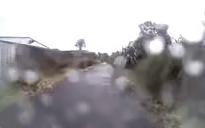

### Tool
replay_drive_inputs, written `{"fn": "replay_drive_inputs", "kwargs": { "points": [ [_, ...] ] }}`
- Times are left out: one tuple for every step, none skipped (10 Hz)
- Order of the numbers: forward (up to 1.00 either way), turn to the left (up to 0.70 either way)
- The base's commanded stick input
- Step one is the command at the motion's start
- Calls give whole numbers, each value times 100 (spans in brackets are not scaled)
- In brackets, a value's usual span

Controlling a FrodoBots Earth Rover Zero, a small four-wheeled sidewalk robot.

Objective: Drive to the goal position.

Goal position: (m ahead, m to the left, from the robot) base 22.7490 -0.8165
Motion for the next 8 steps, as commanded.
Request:
{"fn": "replay_drive_inputs", "kwargs": {
  "points": [
    [100, 0],
    [100, 0],
    [100, 0],
    [100, 0],
    [100, 0],
    [100, 0],
    [100, 0],
    [100, 0]
  ]
}}
